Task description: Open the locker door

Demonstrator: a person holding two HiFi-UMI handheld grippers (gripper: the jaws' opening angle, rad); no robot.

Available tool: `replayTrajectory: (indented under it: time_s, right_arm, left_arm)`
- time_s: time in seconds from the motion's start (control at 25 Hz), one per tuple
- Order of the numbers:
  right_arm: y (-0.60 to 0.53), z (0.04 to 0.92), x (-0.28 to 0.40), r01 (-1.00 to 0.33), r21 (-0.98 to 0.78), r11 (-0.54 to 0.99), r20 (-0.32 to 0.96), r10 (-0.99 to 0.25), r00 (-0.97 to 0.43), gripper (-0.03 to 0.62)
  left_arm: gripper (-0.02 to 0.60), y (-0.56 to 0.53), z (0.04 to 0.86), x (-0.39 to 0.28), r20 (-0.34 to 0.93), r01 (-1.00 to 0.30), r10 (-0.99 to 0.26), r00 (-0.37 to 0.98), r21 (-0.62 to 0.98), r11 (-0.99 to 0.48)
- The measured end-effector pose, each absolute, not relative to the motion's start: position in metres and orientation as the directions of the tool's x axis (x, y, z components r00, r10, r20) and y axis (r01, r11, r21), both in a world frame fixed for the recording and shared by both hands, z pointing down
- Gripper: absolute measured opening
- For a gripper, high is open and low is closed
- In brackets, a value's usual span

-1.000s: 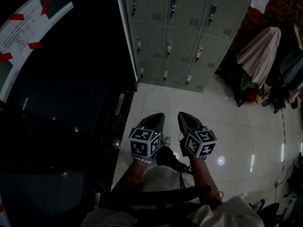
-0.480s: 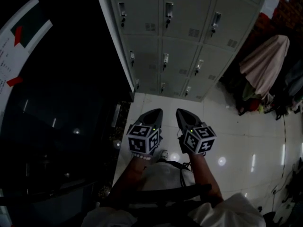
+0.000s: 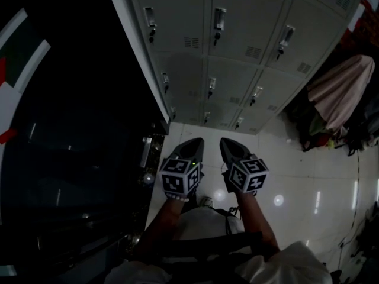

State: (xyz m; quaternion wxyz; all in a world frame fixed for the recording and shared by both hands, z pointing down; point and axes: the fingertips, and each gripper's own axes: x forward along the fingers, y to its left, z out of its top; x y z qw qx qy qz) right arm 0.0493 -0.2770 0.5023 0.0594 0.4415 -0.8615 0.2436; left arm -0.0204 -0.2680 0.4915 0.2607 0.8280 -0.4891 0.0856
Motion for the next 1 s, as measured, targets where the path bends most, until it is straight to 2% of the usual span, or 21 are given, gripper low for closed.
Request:
replayTrajectory:
  time_s: [0.44, 0.68, 0.76, 1.0]
  right_arm:
    - [-0.447, 0.569, 0.016, -0.848, -0.287, 0.445, 0.407, -0.745, -0.529, 0.015]
    - [-0.534, 0.648, 0.014, -0.887, -0.281, 0.367, 0.498, -0.734, -0.461, 0.122]
    - [-0.561, 0.673, 0.016, -0.901, -0.271, 0.338, 0.525, -0.733, -0.433, 0.177]
    - [-0.627, 0.725, 0.018, -0.936, -0.233, 0.265, 0.566, -0.745, -0.352, 0.192]
  left_arm:
    - [-0.003, -0.417, 0.537, -0.063, 0.446, -0.847, -0.724, 0.526, 0.351, -0.400]
    - [-0.003, -0.475, 0.575, -0.070, 0.479, -0.839, -0.691, 0.541, 0.361, -0.407]
    - [-0.003, -0.491, 0.588, -0.069, 0.491, -0.840, -0.683, 0.541, 0.362, -0.405]
    - [-0.003, -0.528, 0.611, -0.067, 0.510, -0.830, -0.655, 0.557, 0.370, -0.418]
